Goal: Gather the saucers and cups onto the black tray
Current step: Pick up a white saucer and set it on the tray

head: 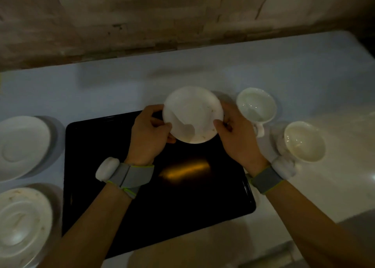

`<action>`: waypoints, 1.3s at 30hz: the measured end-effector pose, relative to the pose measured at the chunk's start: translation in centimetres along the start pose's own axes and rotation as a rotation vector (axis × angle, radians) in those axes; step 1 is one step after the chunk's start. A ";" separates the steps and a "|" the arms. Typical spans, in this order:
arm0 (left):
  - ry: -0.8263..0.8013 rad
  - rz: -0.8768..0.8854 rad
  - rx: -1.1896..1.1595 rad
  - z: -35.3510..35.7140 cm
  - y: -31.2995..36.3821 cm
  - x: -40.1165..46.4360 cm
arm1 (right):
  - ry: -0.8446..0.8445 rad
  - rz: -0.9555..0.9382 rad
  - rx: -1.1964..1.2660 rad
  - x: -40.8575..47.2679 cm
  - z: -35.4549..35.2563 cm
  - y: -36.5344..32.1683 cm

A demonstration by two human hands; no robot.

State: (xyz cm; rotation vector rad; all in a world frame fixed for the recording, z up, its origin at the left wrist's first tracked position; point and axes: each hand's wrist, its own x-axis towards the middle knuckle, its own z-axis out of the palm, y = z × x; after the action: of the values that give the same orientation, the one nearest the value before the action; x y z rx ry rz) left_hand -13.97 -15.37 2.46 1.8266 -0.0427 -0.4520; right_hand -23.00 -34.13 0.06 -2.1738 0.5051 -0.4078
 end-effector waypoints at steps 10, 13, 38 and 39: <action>-0.013 -0.052 0.017 2.0 -2.5 -0.8 | -0.045 0.055 -0.118 -2.0 0.0 2.1; -0.010 -0.055 0.023 2.4 -2.8 -0.7 | -0.047 0.070 -0.182 -1.9 0.1 2.2; -0.029 -0.035 0.066 2.8 -4.2 -0.1 | -0.048 0.068 -0.350 -1.9 1.0 2.5; -0.033 -0.035 0.067 2.8 -4.2 -0.1 | -0.054 0.064 -0.334 -1.9 0.9 2.4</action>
State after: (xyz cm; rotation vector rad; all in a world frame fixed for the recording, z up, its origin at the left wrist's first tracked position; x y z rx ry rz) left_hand -15.82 -16.62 -2.03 1.8878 -0.0495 -0.5106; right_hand -24.69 -33.95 -2.63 -2.4733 0.6487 -0.2413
